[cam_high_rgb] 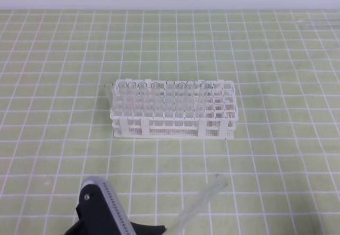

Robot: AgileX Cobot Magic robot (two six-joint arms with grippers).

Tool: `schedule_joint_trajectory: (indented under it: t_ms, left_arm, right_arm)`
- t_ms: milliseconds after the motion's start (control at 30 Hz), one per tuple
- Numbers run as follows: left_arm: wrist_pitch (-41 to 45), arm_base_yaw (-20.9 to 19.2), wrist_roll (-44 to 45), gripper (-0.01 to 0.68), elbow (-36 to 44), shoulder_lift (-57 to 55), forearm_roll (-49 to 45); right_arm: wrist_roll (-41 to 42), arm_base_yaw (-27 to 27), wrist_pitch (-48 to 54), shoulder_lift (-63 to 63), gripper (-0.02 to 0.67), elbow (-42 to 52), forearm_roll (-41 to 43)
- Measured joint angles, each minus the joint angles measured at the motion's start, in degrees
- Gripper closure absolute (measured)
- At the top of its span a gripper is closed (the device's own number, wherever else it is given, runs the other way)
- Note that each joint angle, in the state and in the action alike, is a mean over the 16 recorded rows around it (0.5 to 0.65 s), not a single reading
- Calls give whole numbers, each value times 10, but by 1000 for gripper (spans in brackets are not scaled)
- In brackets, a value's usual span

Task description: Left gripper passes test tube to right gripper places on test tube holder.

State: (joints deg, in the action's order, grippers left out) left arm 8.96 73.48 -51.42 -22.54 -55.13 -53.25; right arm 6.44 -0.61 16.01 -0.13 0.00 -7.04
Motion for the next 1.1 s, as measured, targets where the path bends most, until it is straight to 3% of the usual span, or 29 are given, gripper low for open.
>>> schedule_joint_trajectory:
  t_ms: [1100]
  left_arm:
    - [-53, 0, -69, 634, 31, 1, -66]
  right_arm:
    - [0, 0, 0, 1, 667, 0, 0]
